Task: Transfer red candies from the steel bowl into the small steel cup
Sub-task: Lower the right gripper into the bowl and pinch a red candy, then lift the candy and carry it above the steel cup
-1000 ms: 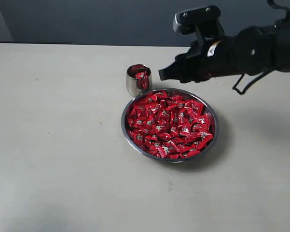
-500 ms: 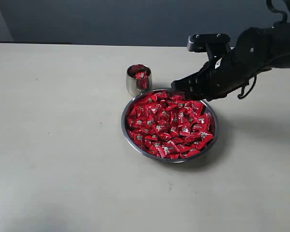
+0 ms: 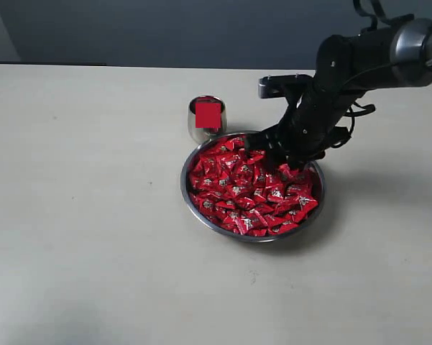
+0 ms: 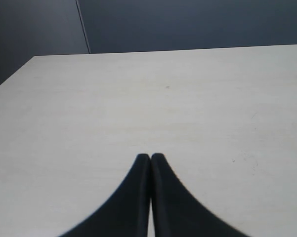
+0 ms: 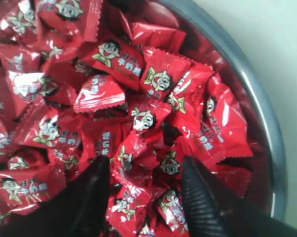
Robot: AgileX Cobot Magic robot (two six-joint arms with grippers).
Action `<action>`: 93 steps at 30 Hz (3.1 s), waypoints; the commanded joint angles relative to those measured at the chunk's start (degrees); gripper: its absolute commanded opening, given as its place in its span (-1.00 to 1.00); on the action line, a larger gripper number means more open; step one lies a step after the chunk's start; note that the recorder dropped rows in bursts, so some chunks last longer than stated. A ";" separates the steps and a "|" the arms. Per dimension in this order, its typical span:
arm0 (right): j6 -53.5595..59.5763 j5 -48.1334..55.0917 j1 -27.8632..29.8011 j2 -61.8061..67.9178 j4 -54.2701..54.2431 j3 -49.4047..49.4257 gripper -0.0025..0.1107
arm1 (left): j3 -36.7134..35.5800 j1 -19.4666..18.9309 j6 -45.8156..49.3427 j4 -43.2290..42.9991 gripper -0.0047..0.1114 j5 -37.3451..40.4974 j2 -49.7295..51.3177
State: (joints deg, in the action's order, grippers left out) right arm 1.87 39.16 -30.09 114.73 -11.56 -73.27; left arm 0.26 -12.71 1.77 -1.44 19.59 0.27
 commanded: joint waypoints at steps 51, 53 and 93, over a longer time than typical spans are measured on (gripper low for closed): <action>4.12 4.04 0.33 0.76 -2.50 -4.71 -0.67 | -0.26 0.27 -0.08 -0.13 -0.91 -0.45 -0.27; 4.12 4.04 0.33 -0.69 -2.50 -4.71 -0.67 | -0.26 0.27 -0.08 -0.13 -0.91 -0.45 -0.27; 9.94 -5.36 -6.33 12.26 -7.73 -33.33 -0.67 | -0.26 0.27 -0.08 -0.13 -0.91 -0.45 -0.27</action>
State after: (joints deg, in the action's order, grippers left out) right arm 12.44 34.87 -36.35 126.72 -20.25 -106.09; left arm 0.26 -12.71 1.77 -1.44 19.59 0.27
